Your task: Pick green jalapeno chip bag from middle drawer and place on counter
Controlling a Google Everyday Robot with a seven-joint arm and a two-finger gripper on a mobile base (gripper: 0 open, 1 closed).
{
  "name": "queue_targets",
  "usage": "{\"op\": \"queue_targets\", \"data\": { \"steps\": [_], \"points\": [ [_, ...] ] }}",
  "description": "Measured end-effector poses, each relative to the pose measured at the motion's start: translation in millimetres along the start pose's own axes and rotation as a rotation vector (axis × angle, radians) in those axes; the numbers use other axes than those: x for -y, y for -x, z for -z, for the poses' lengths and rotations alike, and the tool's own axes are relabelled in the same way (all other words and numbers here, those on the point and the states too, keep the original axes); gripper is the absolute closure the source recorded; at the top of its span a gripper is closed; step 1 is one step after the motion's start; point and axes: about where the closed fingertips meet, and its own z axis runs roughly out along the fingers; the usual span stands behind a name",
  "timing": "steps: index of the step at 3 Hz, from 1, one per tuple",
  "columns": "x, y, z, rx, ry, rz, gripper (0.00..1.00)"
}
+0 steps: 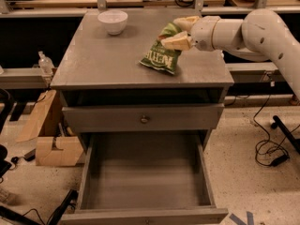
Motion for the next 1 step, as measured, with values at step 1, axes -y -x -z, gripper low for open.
{"op": "queue_targets", "data": {
  "steps": [1],
  "points": [
    [-1.5,0.4,-2.0,0.001,0.004,0.0,0.0]
  ]
}}
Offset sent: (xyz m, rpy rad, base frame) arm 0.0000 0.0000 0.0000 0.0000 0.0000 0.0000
